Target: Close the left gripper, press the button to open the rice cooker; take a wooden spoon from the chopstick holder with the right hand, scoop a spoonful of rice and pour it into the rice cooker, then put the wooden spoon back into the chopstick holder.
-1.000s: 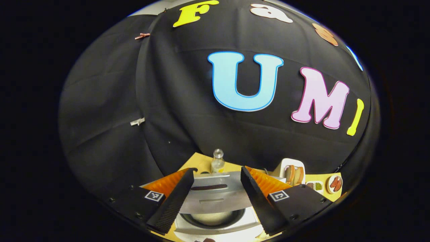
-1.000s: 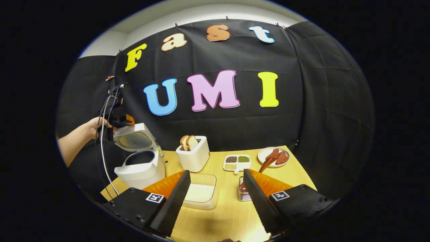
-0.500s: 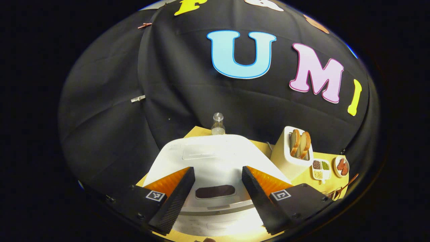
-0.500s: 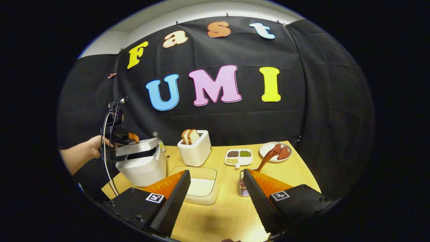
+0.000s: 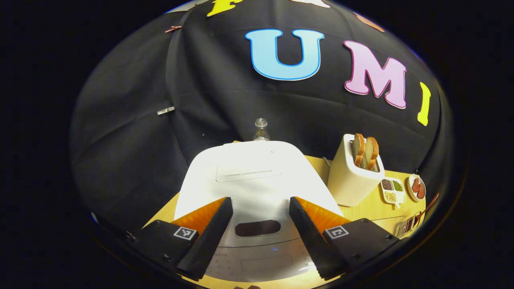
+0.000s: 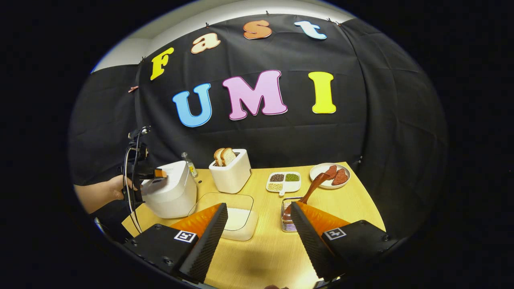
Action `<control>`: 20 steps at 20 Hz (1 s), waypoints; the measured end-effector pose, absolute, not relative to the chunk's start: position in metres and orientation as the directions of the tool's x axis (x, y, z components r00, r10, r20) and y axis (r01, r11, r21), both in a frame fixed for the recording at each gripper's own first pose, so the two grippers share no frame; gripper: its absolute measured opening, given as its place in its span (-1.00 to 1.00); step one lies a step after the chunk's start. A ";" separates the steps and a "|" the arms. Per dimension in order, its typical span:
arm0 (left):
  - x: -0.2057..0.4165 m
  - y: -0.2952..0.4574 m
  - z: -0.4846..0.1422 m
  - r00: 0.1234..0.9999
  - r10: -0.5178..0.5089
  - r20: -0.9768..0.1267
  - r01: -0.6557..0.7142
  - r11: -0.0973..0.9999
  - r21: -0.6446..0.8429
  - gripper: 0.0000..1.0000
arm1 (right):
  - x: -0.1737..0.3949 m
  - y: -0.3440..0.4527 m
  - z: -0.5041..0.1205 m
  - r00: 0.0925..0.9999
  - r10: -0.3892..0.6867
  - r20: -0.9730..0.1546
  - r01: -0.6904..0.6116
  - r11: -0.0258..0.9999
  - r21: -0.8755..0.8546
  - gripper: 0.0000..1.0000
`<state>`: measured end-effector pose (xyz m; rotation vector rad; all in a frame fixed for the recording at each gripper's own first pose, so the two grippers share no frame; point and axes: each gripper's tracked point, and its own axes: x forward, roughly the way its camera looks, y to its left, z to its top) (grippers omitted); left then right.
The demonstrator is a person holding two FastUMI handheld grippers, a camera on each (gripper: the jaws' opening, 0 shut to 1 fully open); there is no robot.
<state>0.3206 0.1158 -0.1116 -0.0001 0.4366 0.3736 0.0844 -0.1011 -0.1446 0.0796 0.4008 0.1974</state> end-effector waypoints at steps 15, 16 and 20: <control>0.266 0.083 -0.016 0.956 0.246 -0.159 -0.229 0.966 0.121 0.94 | 0.050 -0.113 -0.105 0.960 0.089 -0.266 -0.077 0.995 0.056 0.97; 0.250 0.071 0.001 0.970 0.214 -0.117 -0.199 0.972 0.126 0.94 | 0.044 -0.111 -0.098 0.965 0.078 -0.250 -0.066 0.996 0.054 0.97; 0.169 0.035 0.059 0.991 0.123 0.051 -0.131 0.976 0.175 0.94 | 0.023 -0.106 -0.061 0.985 0.027 -0.169 -0.021 0.999 0.037 0.97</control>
